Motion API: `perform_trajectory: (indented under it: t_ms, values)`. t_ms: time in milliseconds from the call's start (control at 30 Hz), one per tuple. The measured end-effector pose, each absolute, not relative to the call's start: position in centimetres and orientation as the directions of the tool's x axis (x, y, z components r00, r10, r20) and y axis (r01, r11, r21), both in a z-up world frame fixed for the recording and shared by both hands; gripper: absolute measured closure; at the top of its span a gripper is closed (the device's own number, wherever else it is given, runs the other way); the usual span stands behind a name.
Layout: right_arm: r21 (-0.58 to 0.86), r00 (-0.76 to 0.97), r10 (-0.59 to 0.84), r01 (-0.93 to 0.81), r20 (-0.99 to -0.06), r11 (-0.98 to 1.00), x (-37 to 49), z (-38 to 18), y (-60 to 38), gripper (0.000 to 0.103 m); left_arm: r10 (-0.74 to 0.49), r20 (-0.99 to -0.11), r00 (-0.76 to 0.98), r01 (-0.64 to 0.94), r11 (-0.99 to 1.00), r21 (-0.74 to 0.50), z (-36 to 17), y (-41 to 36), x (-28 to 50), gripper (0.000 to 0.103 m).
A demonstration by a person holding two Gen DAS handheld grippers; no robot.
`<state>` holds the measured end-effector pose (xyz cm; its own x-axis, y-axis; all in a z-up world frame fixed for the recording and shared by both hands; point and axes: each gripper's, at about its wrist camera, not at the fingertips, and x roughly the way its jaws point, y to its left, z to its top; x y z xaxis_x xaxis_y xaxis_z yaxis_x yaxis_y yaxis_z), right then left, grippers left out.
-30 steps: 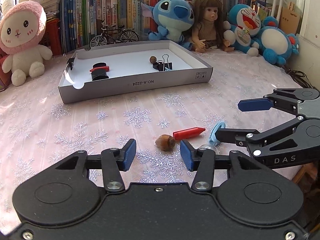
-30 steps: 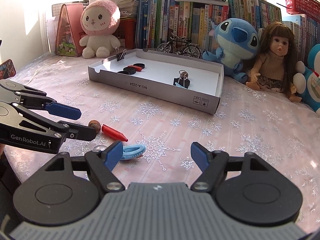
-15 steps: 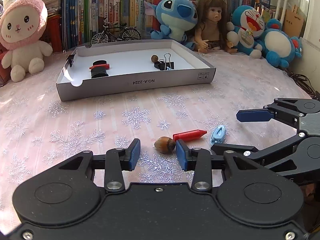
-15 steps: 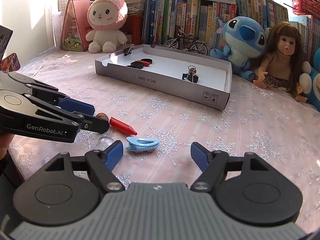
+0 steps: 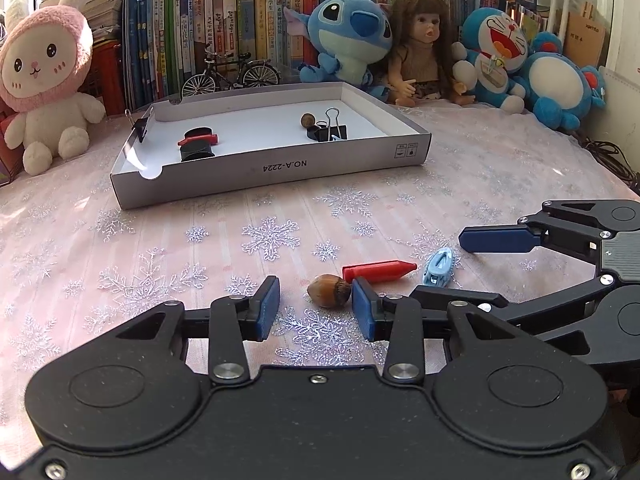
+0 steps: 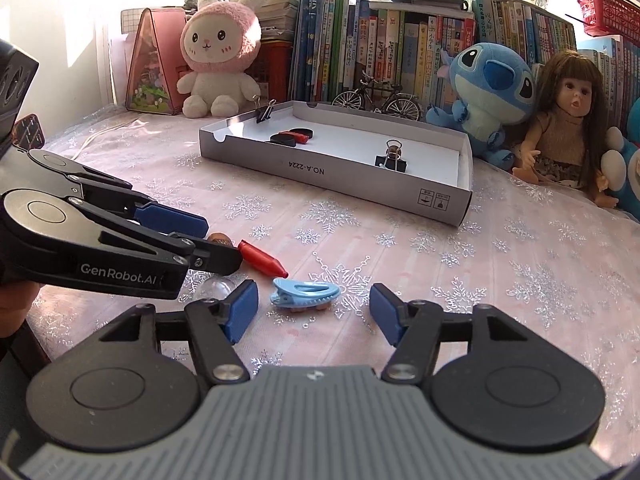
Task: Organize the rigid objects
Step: 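Grasp the brown acorn with the left gripper while the right grasps a blue hair clip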
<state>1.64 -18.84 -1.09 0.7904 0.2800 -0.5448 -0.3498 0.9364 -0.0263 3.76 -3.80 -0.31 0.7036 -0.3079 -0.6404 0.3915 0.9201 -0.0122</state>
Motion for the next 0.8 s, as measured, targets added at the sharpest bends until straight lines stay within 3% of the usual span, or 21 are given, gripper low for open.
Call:
perform_trajectory:
  t_ms: [100,167,267,400,800]
  values:
    - [-0.014,0.789,0.286,-0.350,-0.544,0.937,1.7,-1.1,-18.9,0.035,-0.301,-0.637,0.710,0.387,0.922,-0.004,-0.3,-3.8,3.6,0.065]
    - [-0.012,0.788,0.288,-0.350,-0.544,0.937,1.7,-1.1,-18.9,0.048,-0.298,-0.636,0.712,0.387,0.922,0.001,-0.4,-3.8,3.4,0.066]
    - [-0.012,0.785,0.299,-0.363,-0.543,0.932,1.5,-1.0,-18.7,0.059,-0.302,-0.637,0.709,0.386,0.922,-0.008,-0.3,-3.8,3.4,0.070]
    - [-0.029,0.786,0.302,-0.375,-0.540,0.926,1.3,-1.1,-18.3,0.059,-0.301,-0.635,0.711,0.380,0.925,-0.013,-0.1,-3.7,3.4,0.083]
    - [-0.041,0.809,0.261,-0.331,-0.527,0.943,1.7,-0.4,-18.5,0.059,-0.286,-0.624,0.727,0.351,0.936,-0.021,0.8,-3.0,3.7,0.083]
